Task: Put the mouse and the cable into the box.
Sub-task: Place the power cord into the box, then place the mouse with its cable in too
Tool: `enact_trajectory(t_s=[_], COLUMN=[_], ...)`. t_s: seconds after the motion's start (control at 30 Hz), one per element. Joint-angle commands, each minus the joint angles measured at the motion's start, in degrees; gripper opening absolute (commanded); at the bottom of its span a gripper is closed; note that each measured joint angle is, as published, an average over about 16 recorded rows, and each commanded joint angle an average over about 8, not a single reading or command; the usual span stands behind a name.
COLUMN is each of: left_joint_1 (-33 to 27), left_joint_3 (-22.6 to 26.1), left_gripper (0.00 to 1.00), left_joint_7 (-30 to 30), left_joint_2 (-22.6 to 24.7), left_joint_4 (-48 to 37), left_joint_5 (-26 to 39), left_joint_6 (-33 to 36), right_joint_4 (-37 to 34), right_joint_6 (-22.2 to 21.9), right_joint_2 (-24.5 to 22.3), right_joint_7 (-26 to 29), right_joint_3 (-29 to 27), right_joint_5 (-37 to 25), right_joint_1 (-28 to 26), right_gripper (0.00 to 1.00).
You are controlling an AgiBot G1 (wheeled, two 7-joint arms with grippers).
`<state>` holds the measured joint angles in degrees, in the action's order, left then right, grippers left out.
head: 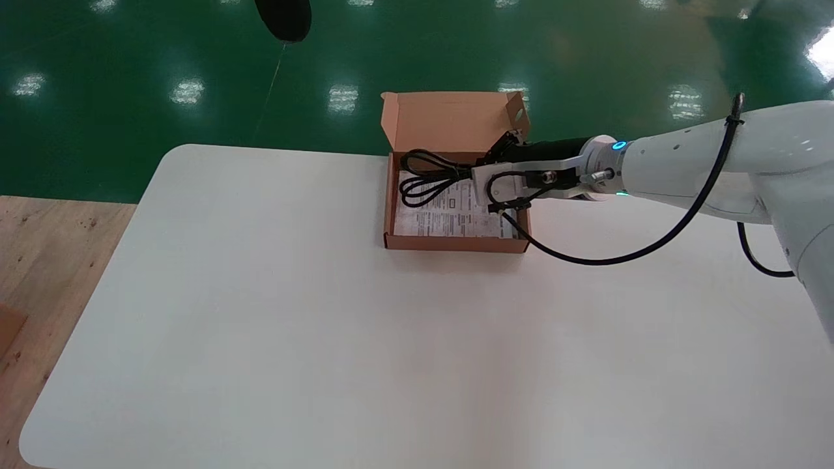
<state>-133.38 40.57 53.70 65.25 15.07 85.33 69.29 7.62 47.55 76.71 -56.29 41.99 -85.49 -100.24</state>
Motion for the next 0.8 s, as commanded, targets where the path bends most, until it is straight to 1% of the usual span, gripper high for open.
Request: enact_trajectory(t_s=[0.03,0.13,0.23,0.33,0.47,0.5,0.73,0.77,0.8], left_joint_1=[-0.64,-1.14,-1.56,-1.91,-2.27,-2.34,-2.41,-2.33,-2.21], left_joint_3=[0.09,0.21,0.34,0.45,0.75,0.83,1.15,1.15,1.13], left_gripper=[0.0,0.0,0.0,0.0,0.0,0.0,0.0,0.0,0.0], left_joint_7=[0.78,1.47,1.96,2.36,2.81,2.91,3.32,3.32,3.31], left_joint_2=[0.46,0.74,0.89,0.95,0.95,0.95,0.73,0.68,0.64], left_joint_4=[-0.89,-2.21,-3.39,-4.39,-5.46,-5.68,-6.95,-7.14,-7.34], left_joint_5=[0.18,0.4,0.62,0.8,1.25,1.36,1.79,1.78,1.75], left_joint_6=[-0.07,-0.14,-0.14,0.0,0.27,0.35,1.03,1.12,1.21], right_joint_4=[-1.01,-0.43,0.63,1.75,3.03,3.29,4.0,3.97,3.94], right_joint_6=[-1.97,-4.44,-5.65,-5.71,-4.62,-4.19,-1.46,-1.26,-1.12], right_joint_2=[0.65,0.96,1.09,1.13,1.1,1.08,0.86,0.85,0.84], right_joint_7=[-0.77,-0.96,-0.92,-0.73,-0.4,-0.35,-0.04,0.02,0.07], right_joint_3=[-0.14,-0.13,0.07,0.44,1.22,1.47,3.04,3.2,3.34], right_joint_5=[0.17,0.57,0.98,1.38,1.81,1.88,2.19,2.26,2.34], right_joint_1=[0.21,1.27,2.26,3.03,3.84,4.03,4.49,4.44,4.38], right_gripper=[0.0,0.0,0.0,0.0,0.0,0.03,0.9,0.99,1.0])
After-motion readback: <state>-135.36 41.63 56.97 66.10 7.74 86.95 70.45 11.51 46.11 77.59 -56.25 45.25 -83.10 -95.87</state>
